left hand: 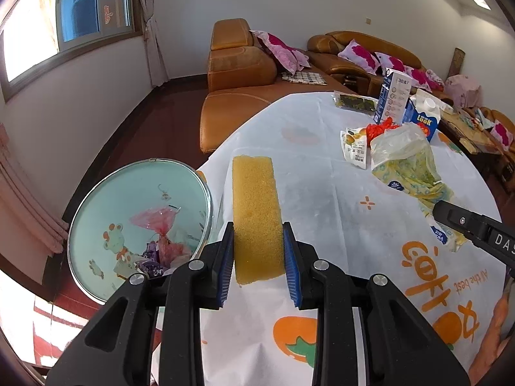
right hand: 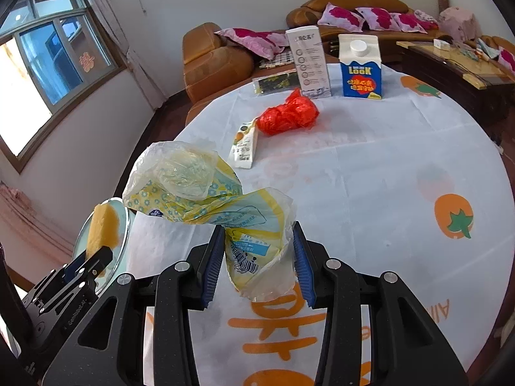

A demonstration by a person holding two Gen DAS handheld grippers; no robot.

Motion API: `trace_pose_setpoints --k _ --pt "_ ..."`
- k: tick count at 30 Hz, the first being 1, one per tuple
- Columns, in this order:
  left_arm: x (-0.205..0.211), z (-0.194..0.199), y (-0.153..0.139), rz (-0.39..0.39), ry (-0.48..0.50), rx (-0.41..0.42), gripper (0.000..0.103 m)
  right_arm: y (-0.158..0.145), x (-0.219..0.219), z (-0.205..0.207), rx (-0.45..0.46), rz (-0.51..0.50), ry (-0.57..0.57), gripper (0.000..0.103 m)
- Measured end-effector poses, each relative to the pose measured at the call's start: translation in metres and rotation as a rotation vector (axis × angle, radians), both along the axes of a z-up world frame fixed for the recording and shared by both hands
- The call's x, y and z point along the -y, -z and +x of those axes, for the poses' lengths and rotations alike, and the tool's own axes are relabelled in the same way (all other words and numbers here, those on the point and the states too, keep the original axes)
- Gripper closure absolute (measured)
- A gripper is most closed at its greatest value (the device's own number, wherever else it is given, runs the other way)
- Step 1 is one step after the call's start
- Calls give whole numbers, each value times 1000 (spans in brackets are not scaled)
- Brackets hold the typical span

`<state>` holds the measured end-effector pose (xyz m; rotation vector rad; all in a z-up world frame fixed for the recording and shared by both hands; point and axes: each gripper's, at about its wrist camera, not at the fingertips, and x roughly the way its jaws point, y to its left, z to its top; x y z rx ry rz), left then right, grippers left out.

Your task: Collect trash

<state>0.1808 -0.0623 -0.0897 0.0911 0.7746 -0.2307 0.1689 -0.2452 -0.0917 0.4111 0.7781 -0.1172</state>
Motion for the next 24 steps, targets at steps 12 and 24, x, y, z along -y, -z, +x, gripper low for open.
trace_pose_setpoints --k 12,24 --pt "-19 -2 0 -23 -29 0 75 -4 -29 6 4 -13 -54 62" --pt "-48 0 0 -41 -79 1 75 -10 -64 18 10 -23 -123 61"
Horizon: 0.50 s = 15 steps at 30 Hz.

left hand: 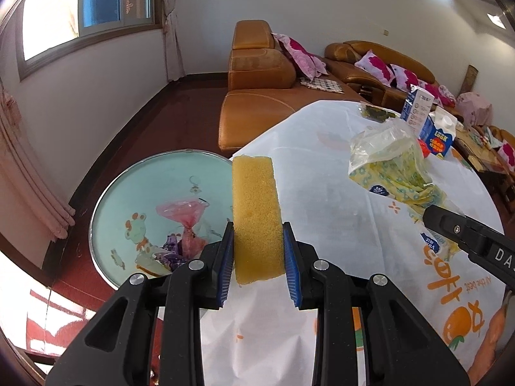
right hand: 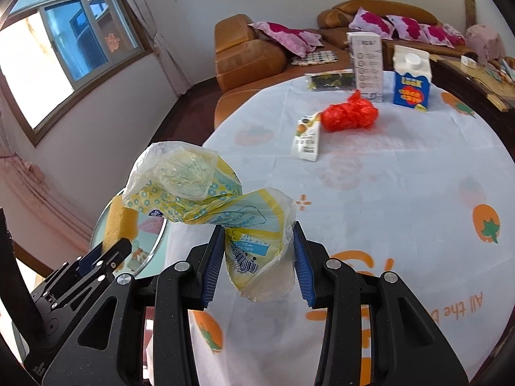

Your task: Collect trash

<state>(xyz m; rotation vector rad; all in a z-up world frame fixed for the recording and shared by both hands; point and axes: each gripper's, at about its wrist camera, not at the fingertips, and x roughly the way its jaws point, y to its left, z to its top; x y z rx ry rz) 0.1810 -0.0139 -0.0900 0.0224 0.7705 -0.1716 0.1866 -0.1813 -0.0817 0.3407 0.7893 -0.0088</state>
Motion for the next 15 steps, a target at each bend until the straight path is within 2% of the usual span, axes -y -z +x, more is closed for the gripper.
trace_pose_setpoints --k 15 --pt "-46 8 4 -19 -96 -6 75 -8 -58 26 17 -17 -111 61"
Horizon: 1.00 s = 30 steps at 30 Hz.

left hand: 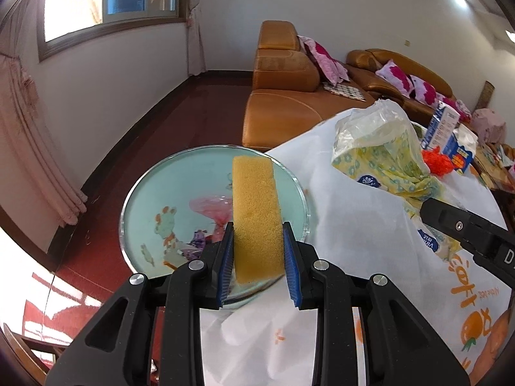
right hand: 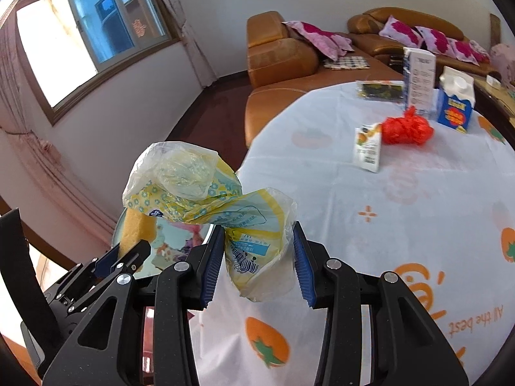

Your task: Collect trash

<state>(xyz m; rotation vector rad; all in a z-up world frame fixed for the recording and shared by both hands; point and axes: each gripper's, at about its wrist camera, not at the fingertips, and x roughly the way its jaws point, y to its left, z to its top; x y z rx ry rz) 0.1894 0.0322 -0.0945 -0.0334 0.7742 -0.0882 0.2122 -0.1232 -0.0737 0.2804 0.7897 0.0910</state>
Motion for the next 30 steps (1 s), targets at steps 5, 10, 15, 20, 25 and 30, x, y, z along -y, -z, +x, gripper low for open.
trace_pose_setpoints --k 5,10,15,20,25,30 --pt "-20 4 2 -5 -41 -6 75 1 -20 11 -3 -8 -35 61" --pt "-39 12 4 -5 -89 -10 75 0 -36 22 3 -15 -61 61" --pt "-54 23 5 -3 -123 -14 75 2 -48 38 2 -15 -72 61" --pt "-62 33 10 4 -146 -23 75 4 -58 57 -2 -14 -71 60" --pt "-66 46 17 16 -165 -44 75 11 -62 71 -23 -14 -64 60" --pt "-64 58 24 23 -164 -64 75 19 -67 82 -44 -22 -54 60"
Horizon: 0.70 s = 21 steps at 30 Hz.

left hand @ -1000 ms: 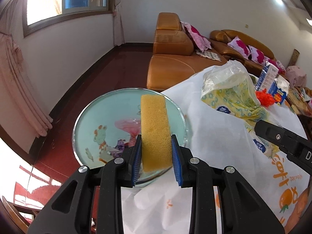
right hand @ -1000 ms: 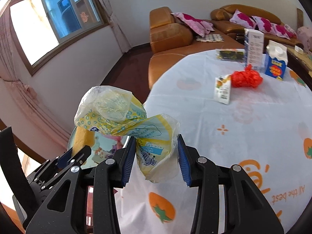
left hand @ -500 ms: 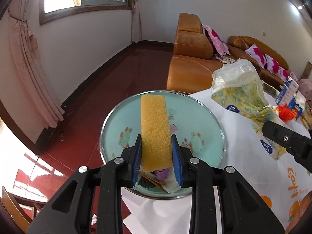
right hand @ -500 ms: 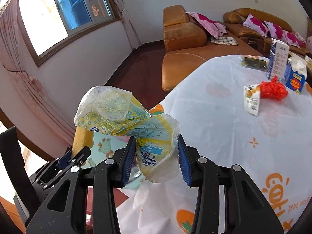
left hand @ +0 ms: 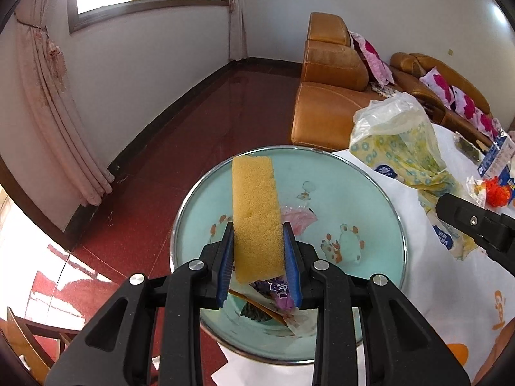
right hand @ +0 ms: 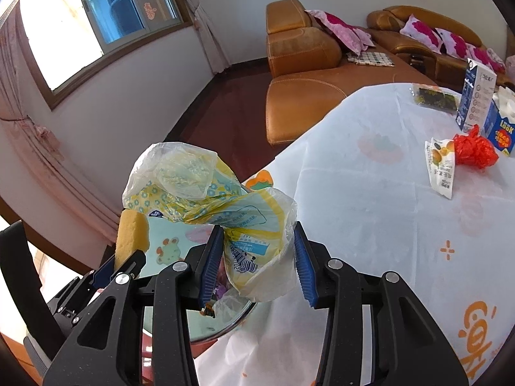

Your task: Collect trash

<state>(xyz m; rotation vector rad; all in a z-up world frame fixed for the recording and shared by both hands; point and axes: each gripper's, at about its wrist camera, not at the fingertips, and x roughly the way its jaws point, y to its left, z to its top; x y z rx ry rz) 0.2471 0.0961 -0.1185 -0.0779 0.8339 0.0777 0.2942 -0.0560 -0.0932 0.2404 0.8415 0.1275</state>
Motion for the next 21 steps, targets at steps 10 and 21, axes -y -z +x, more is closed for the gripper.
trace_pose_setpoints --k 10,21 --pt "0 10 15 2 -8 -51 75 24 -14 18 -48 -45 -12 58" --pt "0 12 19 12 -12 -69 74 29 -21 23 -70 22 -84 48"
